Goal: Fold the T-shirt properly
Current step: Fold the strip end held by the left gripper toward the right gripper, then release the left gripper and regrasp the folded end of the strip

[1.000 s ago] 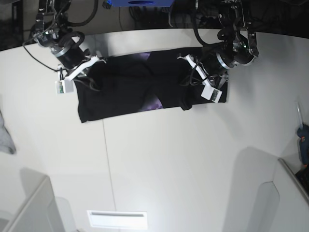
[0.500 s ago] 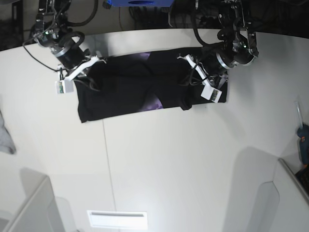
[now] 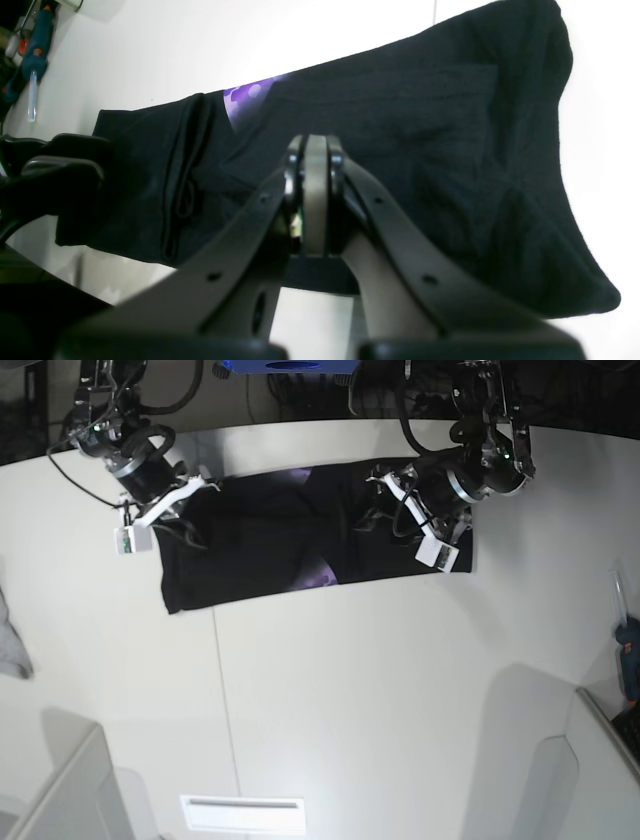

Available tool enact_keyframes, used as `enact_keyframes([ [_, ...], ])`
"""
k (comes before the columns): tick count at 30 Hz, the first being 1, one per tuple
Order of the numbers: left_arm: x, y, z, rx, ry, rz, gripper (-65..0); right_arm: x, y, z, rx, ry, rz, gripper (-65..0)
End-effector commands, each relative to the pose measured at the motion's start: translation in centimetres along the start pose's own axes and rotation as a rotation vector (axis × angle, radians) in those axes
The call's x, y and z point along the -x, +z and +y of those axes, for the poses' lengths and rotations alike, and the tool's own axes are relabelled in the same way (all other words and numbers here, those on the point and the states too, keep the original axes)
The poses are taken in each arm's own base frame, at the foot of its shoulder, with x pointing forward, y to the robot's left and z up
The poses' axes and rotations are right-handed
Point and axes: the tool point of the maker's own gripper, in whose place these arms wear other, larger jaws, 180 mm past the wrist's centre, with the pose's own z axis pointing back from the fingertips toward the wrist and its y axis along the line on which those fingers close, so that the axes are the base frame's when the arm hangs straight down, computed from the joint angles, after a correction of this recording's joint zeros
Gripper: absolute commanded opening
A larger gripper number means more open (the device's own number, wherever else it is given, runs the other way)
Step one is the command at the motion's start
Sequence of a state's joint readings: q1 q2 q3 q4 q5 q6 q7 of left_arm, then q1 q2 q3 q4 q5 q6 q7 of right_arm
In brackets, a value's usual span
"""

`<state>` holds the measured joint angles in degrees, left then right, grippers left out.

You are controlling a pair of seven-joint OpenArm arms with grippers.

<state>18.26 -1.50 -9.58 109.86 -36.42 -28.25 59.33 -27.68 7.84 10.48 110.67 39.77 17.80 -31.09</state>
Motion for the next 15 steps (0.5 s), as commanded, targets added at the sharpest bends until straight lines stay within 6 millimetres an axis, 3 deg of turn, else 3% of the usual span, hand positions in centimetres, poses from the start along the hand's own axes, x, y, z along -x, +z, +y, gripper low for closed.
enact_keyframes([
  [1, -1.1, 0.0, -1.0, 0.034, -0.009, -0.043, -23.7, -1.3, 0.3, 0.4, -0.014, 0.015, -0.047, -65.0],
  [5, -1.3, 0.3, -0.6, 0.019, -0.01, -0.051, -27.3, -1.3, 0.3, 0.4, -0.014, 0.015, -0.047, -65.0],
  [7, -1.2, 1.3, 1.2, -0.034, 0.015, -0.063, -41.5, -1.4, 0.4, 0.2, -0.01, 0.014, -0.05, -65.0],
  [9, -1.4, 2.6, 3.5, -0.103, 0.04, -0.085, -63.2, -1.4, 0.4, 0.2, -0.008, 0.014, -0.051, -65.0],
  [15, -0.1, 8.6, 10.3, -0.322, 0.068, -0.094, -65.0, -1.4, -0.1, 0.8, -0.058, -0.028, 0.002, -65.0],
])
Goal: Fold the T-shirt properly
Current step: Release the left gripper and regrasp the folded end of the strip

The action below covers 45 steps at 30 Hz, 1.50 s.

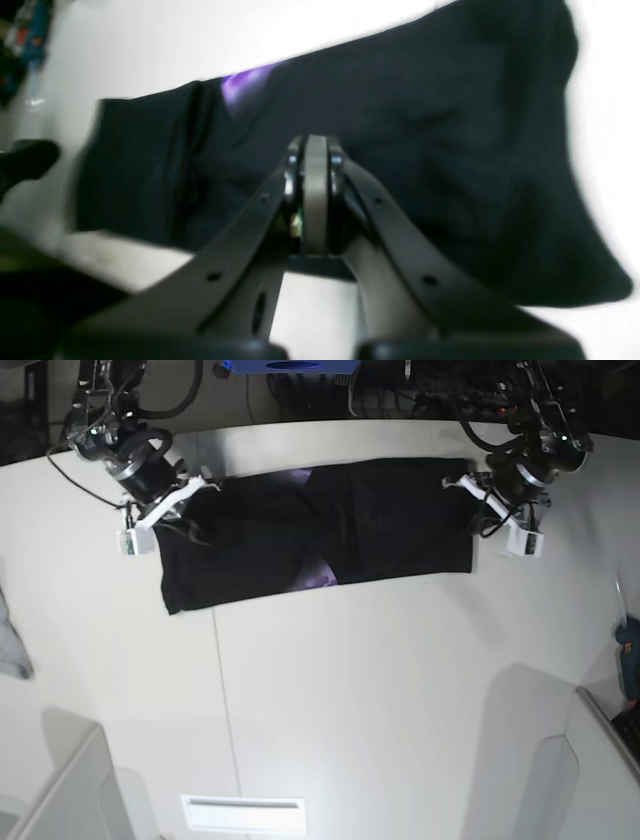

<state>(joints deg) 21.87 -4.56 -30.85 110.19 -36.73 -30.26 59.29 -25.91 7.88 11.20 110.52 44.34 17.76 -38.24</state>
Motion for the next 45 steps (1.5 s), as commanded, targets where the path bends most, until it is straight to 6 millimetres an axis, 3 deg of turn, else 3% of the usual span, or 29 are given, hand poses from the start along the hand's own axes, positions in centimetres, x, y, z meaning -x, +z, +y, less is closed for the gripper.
enact_keyframes([
  [1, -1.1, 1.1, 1.0, -0.018, -0.027, -0.049, -65.0, -2.3, 0.3, 0.3, -0.036, -0.008, -0.061, -59.6],
  [4, -1.1, 4.0, 5.0, -0.121, -0.073, -0.061, -65.0, -4.1, 0.7, -0.9, -0.063, -0.086, -0.059, -28.2],
  [5, -1.2, 4.9, 6.2, -0.152, -0.086, -0.067, -65.0, -4.5, 0.8, -1.6, -0.058, -0.099, -0.049, -21.3],
  [7, -1.2, 6.7, 8.1, -0.21, -0.099, -0.068, -65.0, -5.1, 0.9, -2.8, -0.032, -0.101, -0.026, -16.1],
  [12, -1.3, 8.8, 10.3, -0.287, -0.102, -0.069, -65.0, -5.7, 0.7, -6.3, 0.016, -0.161, 0.054, -20.4],
  [18, -0.4, 9.0, 11.5, -0.362, -0.14, -0.028, -65.0, -6.1, 0.5, -9.6, 0.057, -0.183, 0.124, -21.8],
  [20, -0.4, 8.2, 11.2, -0.36, -0.183, -0.02, -65.0, -6.3, 0.6, -10.4, 0.07, -0.172, 0.145, -21.8],
  [25, 2.5, 6.0, 10.2, -0.303, -0.202, 0.056, -65.0, -5.2, -0.6, -10.7, 0.062, -0.121, 0.248, -21.8],
  [30, 4.1, 4.6, 9.8, -0.257, -0.167, 0.08, -65.0, -4.3, -1.3, -12.1, 0.086, -0.17, 0.258, -21.8],
  [34, 4.4, 3.6, 8.6, -0.214, -0.178, 0.094, -65.0, -2.6, -2.2, -11.7, 0.11, -0.098, 0.333, -21.8],
  [45, 4.3, 0.6, 5.5, -0.108, -0.203, 0.103, -65.0, -1.1, -2.7, -11.4, 0.11, -0.103, 0.348, -21.8],
])
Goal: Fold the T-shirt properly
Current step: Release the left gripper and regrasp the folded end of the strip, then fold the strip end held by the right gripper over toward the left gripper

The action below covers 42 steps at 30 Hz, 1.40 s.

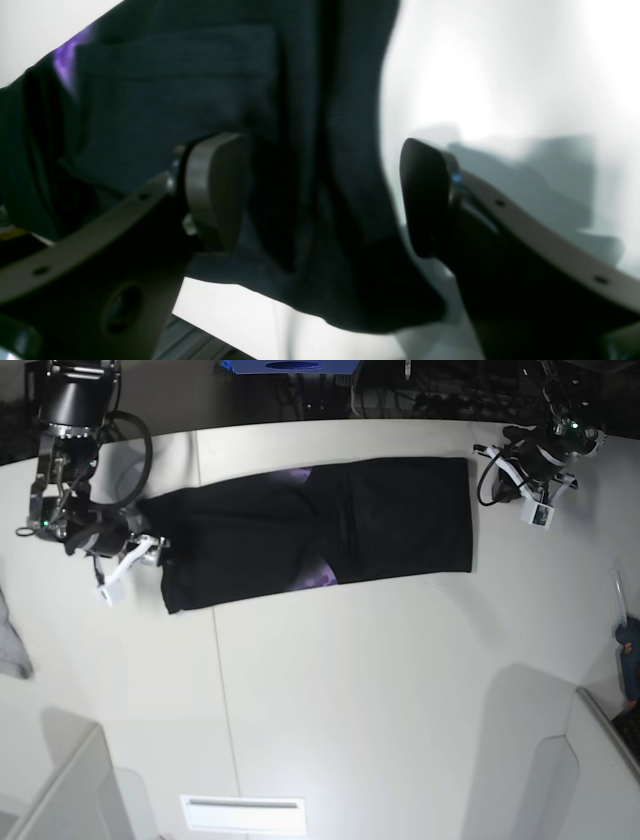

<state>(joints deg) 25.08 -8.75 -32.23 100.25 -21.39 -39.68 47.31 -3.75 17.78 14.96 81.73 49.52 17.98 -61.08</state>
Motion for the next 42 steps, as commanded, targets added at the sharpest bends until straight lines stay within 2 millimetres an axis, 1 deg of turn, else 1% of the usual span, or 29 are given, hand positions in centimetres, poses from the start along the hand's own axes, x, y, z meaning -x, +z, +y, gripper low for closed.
enact_keyframes([
  [1, -0.9, 0.3, 0.0, 0.003, -0.018, -0.031, -65.0, -0.8, 0.3, 0.3, -0.003, 0.032, -0.014, -21.6],
  [3, -1.4, 0.1, 0.0, 0.005, -0.019, -0.041, -65.0, -0.1, -0.4, 0.8, -0.013, 0.046, 0.015, -21.6],
  [5, -1.2, 0.0, -0.4, 0.011, -0.006, -0.042, -65.0, 0.4, -0.7, 0.9, -0.019, 0.044, 0.032, -21.6],
  [12, -1.6, -0.2, -0.4, 0.011, -0.004, -0.048, -65.0, 1.2, -1.9, 2.5, -0.057, 0.033, 0.043, -21.6],
  [23, -1.6, -0.2, -0.4, 0.011, -0.003, -0.05, -65.0, 1.4, -2.0, 2.6, -0.057, 0.032, 0.047, -21.8],
  [26, -1.6, -0.2, -0.4, 0.011, -0.003, -0.049, -65.0, 1.4, -2.0, 2.5, -0.057, 0.031, 0.048, -23.0],
  [27, -1.6, -0.2, -0.4, 0.011, -0.003, -0.049, -65.0, 1.4, -2.0, 2.5, -0.057, 0.028, 0.049, -25.7],
  [29, -1.6, -0.2, -0.4, 0.011, -0.003, -0.049, -65.0, 1.6, -2.3, 2.1, -0.054, 0.013, 0.059, -33.2],
  [32, -1.6, -0.3, -0.5, 0.014, -0.005, -0.048, -65.0, 0.9, -2.4, 1.6, -0.046, 0.001, 0.014, -45.9],
  [36, -0.6, -1.5, -2.1, 0.069, -0.001, -0.017, -65.0, 0.5, -2.4, 1.4, -0.041, -0.004, -0.008, -57.8],
  [38, -1.0, -2.2, -2.8, 0.095, -0.004, -0.022, -65.0, 0.2, -2.4, 1.1, -0.018, 0.016, -0.009, -65.0],
  [42, -1.6, -3.1, -4.8, 0.152, -0.031, -0.024, -65.0, -0.1, -2.2, 0.3, 0.057, 0.077, -0.002, -65.0],
])
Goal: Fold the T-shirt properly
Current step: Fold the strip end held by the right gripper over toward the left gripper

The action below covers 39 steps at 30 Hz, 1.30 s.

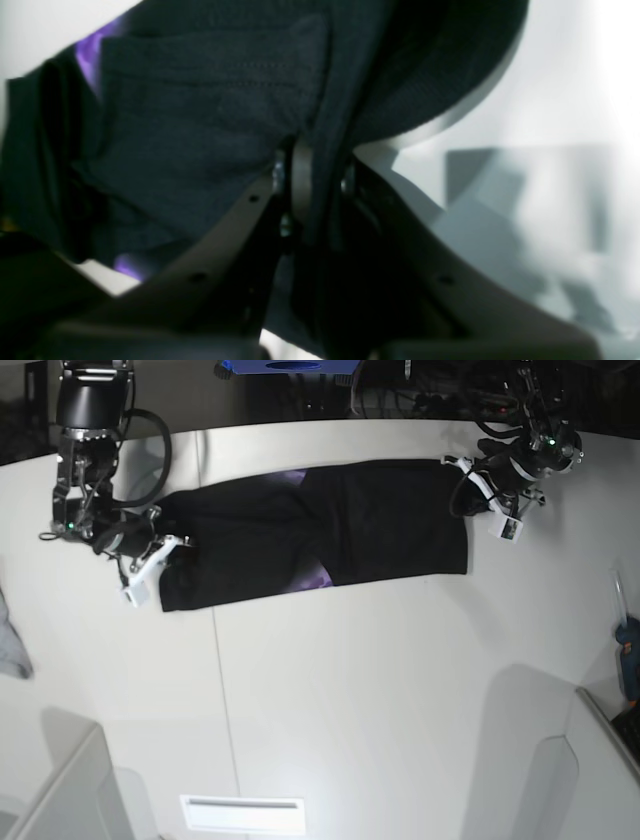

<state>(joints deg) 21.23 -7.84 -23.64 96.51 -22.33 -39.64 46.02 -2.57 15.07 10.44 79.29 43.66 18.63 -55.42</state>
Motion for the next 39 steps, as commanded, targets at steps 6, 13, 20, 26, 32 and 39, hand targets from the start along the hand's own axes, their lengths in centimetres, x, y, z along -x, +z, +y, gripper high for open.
enact_keyframes([
  [6, -1.7, -1.7, -3.7, 0.091, -0.055, -0.015, -65.0, -3.3, 2.8, 0.2, 0.111, 0.155, -0.076, -65.0],
  [13, -3.7, -3.6, -7.3, 0.156, -0.047, -0.045, -65.0, -4.3, 4.2, 2.3, 0.139, 0.238, -0.095, -65.0],
  [20, -4.9, -4.5, -9.1, 0.188, -0.063, -0.054, -65.0, -5.3, 6.1, 5.0, 0.171, 0.323, -0.124, -65.0],
  [26, -5.6, -4.8, -9.4, 0.194, -0.059, -0.067, -65.0, -4.7, 7.1, 7.6, 0.148, 0.359, -0.134, -65.0],
  [32, -5.7, -4.8, -9.5, 0.194, -0.059, -0.071, -65.0, -3.1, 6.2, 9.9, 0.082, 0.315, -0.125, -65.0],
  [39, -5.4, -4.8, -9.4, 0.191, -0.059, -0.061, -65.0, -1.9, 5.5, 13.2, -0.07, 0.262, -0.138, -65.0],
])
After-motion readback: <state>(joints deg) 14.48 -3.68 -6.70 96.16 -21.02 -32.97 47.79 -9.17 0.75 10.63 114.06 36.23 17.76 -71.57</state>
